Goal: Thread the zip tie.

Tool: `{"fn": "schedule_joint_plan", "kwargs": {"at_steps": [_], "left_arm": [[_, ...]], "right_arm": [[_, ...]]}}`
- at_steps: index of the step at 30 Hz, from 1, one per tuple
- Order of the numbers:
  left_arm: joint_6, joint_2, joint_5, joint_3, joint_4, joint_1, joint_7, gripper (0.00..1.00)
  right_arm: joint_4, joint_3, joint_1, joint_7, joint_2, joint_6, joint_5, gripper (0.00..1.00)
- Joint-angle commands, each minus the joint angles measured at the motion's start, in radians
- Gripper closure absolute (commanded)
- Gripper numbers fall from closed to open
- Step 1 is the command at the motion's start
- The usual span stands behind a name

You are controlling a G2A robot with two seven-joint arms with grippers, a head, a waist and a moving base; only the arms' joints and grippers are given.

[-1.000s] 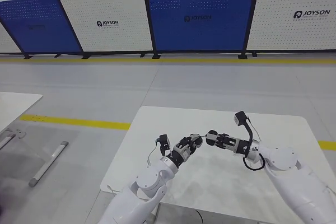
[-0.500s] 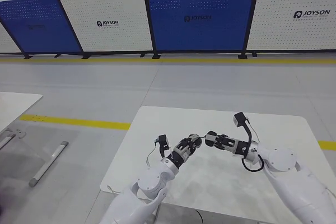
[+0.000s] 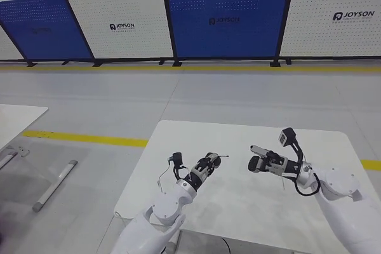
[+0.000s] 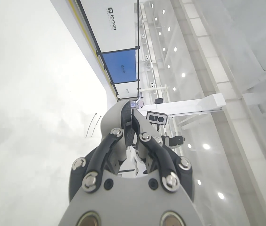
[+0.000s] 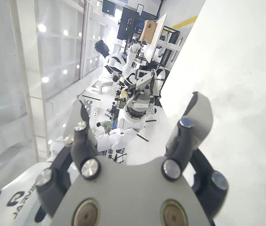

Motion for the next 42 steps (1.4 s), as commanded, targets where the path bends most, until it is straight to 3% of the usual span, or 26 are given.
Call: {"fn": "schedule_joint_plan", "kwargs": {"at_steps": [1,8,10,12,16,21,24,27,31,34,38,42], "left_arm": [[0.003,0.0,-0.003,-0.001,-0.001,0.0,-0.002,1.0],[0.003,0.0,-0.003,-0.001,-0.001,0.0,-0.002,1.0],[0.013,0.001,-0.058,-0.006,0.001,0.0,-0.059,1.0],[0.007,0.006,-0.106,-0.043,-0.015,0.006,-0.107,1.0],[-0.027,0.023,-0.164,-0.129,-0.107,0.073,-0.214,1.0],[-0.076,0.047,-0.256,-0.253,-0.278,0.205,-0.406,1.0],[-0.112,0.055,-0.295,-0.308,-0.357,0.281,-0.463,1.0],[-0.156,0.059,-0.311,-0.349,-0.41,0.342,-0.496,1.0],[-0.242,0.057,-0.258,-0.367,-0.448,0.397,-0.412,1.0],[-0.246,0.054,-0.193,-0.346,-0.453,0.404,-0.357,1.0],[-0.219,0.049,-0.045,-0.293,-0.423,0.373,-0.248,1.0],[-0.153,0.039,0.083,-0.205,-0.343,0.292,-0.143,1.0]], "right_arm": [[-0.001,0.0,0.001,0.005,0.001,0.008,-0.003,0.0],[-0.001,0.0,0.001,0.005,0.001,0.008,-0.003,0.0],[-0.001,0.0,0.001,0.005,0.001,0.008,-0.003,0.0],[-0.001,0.0,0.001,0.005,0.001,0.008,-0.003,0.0],[-0.001,0.0,0.001,0.005,0.001,0.008,-0.003,0.0],[-0.001,0.0,0.001,0.005,0.001,0.008,-0.003,0.0],[-0.001,0.0,0.001,0.005,0.001,0.008,-0.003,0.0],[-0.001,0.0,0.001,0.005,0.001,0.008,-0.003,0.0],[-0.001,0.0,0.001,0.005,0.001,0.008,-0.003,0.0],[-0.001,0.0,0.001,0.005,0.001,0.008,-0.003,0.0],[-0.001,0.0,0.001,0.005,0.001,0.008,-0.003,0.0],[-0.001,0.0,0.001,0.005,0.001,0.008,-0.003,0.0]]}}
